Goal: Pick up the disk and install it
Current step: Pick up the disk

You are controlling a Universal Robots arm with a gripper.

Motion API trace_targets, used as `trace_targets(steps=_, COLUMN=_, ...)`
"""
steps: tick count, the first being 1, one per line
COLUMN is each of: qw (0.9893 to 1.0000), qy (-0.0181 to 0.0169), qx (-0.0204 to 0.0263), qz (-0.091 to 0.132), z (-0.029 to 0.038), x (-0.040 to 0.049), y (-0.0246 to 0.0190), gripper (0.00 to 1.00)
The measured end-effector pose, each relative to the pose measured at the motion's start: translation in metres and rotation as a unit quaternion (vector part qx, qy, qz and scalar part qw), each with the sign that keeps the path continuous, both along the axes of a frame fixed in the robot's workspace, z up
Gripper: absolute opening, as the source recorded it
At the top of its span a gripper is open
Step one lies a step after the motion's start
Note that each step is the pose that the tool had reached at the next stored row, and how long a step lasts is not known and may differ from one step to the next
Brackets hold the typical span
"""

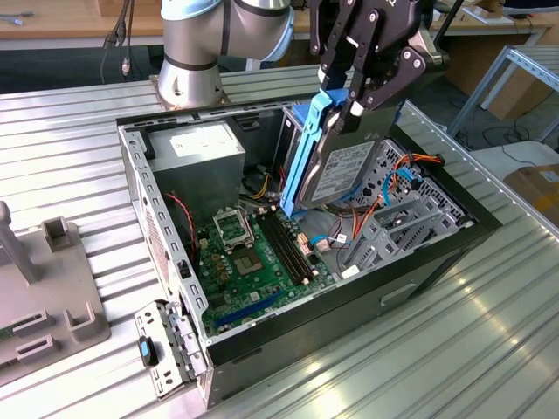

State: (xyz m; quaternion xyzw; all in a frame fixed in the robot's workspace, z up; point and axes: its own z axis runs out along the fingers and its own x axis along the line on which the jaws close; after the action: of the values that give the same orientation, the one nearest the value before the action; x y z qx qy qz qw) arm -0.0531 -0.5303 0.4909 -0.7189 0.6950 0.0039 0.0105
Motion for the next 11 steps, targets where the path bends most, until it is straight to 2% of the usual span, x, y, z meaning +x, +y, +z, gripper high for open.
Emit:
trace_targets(steps=5, qw=1.0000, qy=0.0000, qx=0.0000, qz=0.000, z=-0.0001, x=0.0045, y=0.0000, gripper=0.37)
trace_targets(steps=8, qw=1.0000, qy=0.0000, qx=0.0000, qz=0.000, z=-0.0002, x=0.0132, y=0.0000, gripper=0.37)
trace_targets(steps=11, qw=1.0000, qy=0.0000, qx=0.0000, qz=0.000, z=-0.0004, x=0.0161, y=-0.0040, gripper=0.37)
